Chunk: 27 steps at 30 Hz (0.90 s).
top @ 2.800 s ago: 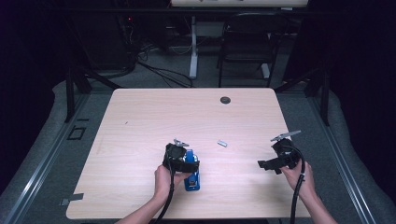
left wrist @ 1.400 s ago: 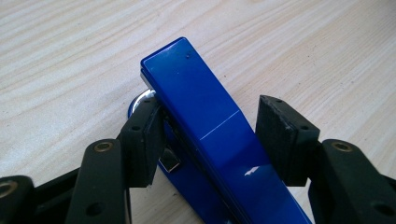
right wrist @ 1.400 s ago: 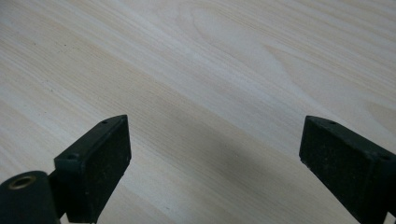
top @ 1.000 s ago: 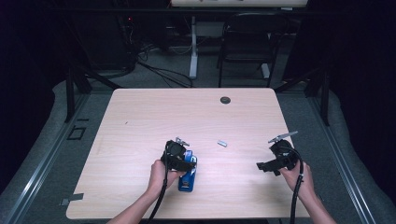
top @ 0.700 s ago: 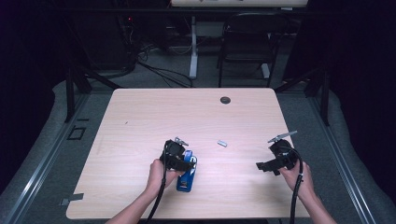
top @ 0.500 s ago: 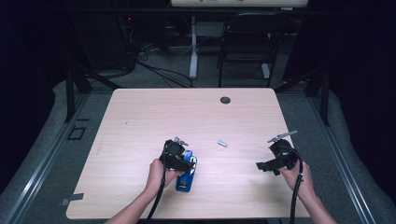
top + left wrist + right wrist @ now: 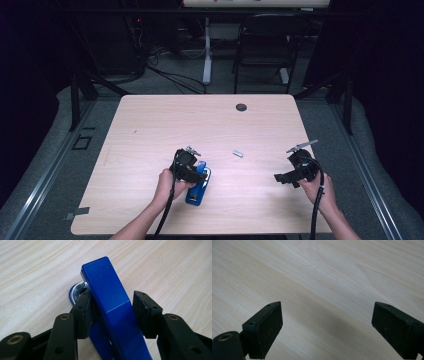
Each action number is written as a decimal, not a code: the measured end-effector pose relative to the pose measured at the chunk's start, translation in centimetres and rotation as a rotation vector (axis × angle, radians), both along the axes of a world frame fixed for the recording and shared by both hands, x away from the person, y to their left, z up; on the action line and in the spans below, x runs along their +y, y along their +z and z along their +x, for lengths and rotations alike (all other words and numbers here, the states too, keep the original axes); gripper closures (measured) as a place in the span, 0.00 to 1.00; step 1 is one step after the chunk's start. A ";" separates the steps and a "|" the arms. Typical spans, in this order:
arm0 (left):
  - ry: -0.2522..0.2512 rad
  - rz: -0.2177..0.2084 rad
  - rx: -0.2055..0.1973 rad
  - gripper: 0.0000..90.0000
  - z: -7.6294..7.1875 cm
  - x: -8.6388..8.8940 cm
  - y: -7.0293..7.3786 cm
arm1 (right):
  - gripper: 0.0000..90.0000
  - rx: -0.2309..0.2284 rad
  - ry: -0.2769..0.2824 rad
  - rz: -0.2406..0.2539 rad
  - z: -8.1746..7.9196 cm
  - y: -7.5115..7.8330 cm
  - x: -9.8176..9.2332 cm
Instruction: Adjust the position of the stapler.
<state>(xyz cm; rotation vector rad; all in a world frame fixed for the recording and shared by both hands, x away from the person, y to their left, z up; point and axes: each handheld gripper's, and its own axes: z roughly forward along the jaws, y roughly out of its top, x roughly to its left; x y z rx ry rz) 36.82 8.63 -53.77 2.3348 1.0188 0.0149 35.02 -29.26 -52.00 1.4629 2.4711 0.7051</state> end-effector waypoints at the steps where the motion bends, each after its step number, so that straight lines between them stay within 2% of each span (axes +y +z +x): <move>1: -0.004 -0.001 0.001 0.59 0.0 0.0 0.0 | 0.10 0.000 0.000 0.000 0.0 0.0 0.0; 6: -0.033 -0.002 0.005 0.60 0.0 -0.2 0.0 | 0.10 0.003 -0.005 -0.001 0.0 0.0 0.0; 17: -0.050 -0.006 0.011 0.60 0.1 -0.2 0.0 | 0.10 0.007 -0.002 -0.011 0.0 0.0 -0.1; 25: -0.022 0.016 -0.013 0.60 -0.3 -0.6 0.0 | 0.10 0.007 -0.005 -0.003 0.0 0.0 0.0; 27: -0.010 0.033 -0.020 0.59 -0.4 -0.8 -0.1 | 0.10 0.006 -0.006 -0.004 0.0 0.0 0.0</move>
